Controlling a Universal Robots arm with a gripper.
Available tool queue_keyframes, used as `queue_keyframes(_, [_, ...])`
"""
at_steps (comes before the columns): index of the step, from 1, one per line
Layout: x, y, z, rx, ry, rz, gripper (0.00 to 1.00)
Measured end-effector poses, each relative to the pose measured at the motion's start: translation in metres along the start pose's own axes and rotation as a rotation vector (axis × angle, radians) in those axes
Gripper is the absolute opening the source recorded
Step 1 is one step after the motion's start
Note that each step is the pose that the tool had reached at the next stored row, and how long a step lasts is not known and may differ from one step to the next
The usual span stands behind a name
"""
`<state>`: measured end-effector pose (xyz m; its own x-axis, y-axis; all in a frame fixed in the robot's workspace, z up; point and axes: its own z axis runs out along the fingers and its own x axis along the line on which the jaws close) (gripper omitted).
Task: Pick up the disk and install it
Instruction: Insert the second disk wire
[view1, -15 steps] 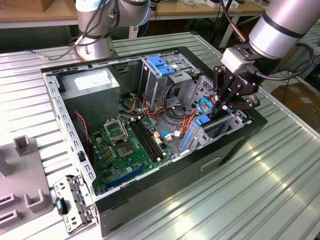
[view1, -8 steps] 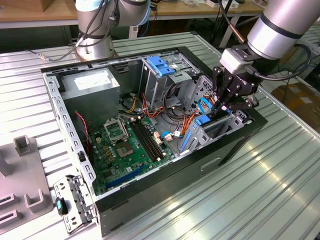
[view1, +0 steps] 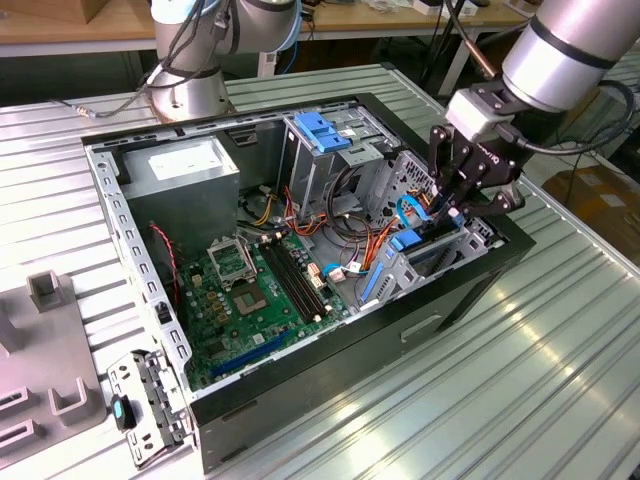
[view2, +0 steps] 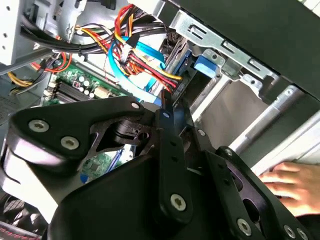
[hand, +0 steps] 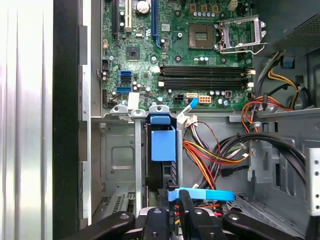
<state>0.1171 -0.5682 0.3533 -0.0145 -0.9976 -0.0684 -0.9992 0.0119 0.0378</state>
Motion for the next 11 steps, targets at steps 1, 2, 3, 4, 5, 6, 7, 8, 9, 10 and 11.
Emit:
queue_keyframes(1, [0.0,0.0001,-0.0012,0.0,0.0001,0.0,0.23])
queue_keyframes(2, [0.0,0.0001,-0.0013,0.0,0.0001,0.0,0.23])
queue_keyframes(3, [-0.0001,0.0001,-0.0013,0.0,0.0001,0.0,0.23])
queue_keyframes(4, [-0.0001,0.0001,-0.0014,0.0,0.0002,0.0,0.15])
queue_keyframes(5, [-0.0001,0.0001,-0.0015,0.0,0.0003,0.0,0.15])
queue_keyframes(6, [-0.0001,0.0001,-0.0015,0.0,0.0003,0.0,0.11])
queue_keyframes(7, [-0.0001,0.0001,-0.0015,0.0,0.0003,0.0,0.11])
queue_keyframes(8, [-0.0001,0.0001,-0.0015,0.0,0.0003,0.0,0.11])
queue_keyframes(9, [-0.0001,0.0001,-0.0015,0.0,0.0003,0.0,0.11])
queue_keyframes(10, [-0.0001,0.0001,-0.0015,0.0,0.0003,0.0,0.11])
queue_keyframes(11, [-0.0001,0.0001,-0.0016,0.0,0.0003,0.0,0.11])
